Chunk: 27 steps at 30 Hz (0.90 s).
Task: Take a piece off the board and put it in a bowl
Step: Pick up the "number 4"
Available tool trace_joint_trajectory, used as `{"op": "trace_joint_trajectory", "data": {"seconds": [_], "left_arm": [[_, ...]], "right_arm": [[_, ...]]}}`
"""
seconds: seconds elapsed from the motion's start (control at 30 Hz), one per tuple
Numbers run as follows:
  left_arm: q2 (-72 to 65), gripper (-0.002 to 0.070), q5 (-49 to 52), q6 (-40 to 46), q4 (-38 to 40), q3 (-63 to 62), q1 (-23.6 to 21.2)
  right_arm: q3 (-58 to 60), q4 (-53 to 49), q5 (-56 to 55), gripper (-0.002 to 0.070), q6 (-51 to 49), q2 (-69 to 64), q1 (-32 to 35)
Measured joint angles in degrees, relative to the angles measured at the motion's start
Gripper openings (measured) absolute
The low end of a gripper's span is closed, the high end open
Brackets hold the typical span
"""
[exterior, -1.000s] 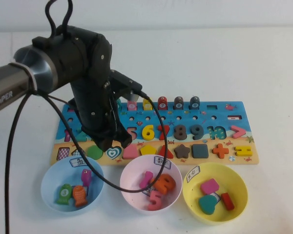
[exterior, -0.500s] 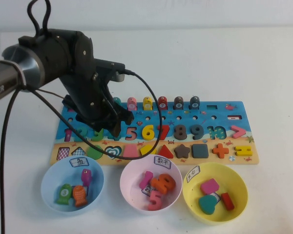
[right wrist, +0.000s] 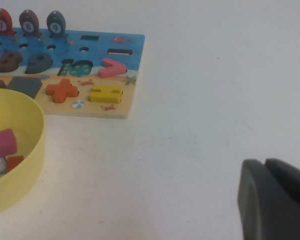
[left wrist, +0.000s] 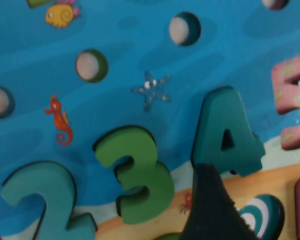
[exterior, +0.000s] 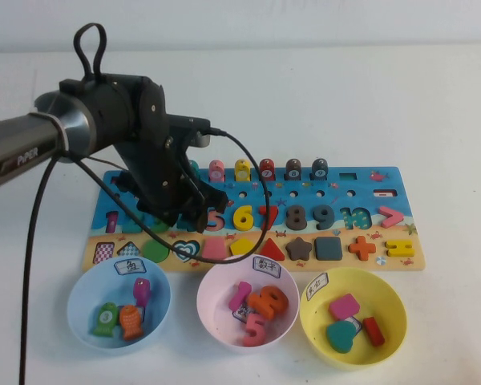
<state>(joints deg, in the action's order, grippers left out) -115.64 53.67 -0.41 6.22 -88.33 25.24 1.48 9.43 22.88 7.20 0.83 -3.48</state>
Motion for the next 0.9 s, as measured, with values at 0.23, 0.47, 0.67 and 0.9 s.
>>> {"op": "trace_joint_trajectory", "data": {"seconds": [0.23, 0.47, 0.67, 0.9], "left_arm": [[-0.35, 0.0339, -1.62, -0.14, -0.25, -1.23, 0.0], [-3.7, 0.0339, 1.12, -0.13, -1.12, -4.33, 0.2], [-4.33, 0.0339, 1.86, -0.13, -1.84, -4.7, 0.34], [-4.42, 0.0339, 1.86, -0.13, -2.12, -4.7, 0.37]], "right_arm": [[0.0, 0.0, 0.0, -0.0019, 0.0, 0.0, 0.0], [0.0, 0.0, 0.0, -0.0019, 0.0, 0.0, 0.0], [0.0, 0.0, 0.0, -0.0019, 0.0, 0.0, 0.0], [0.0, 0.0, 0.0, -0.0019, 0.0, 0.0, 0.0]]}}
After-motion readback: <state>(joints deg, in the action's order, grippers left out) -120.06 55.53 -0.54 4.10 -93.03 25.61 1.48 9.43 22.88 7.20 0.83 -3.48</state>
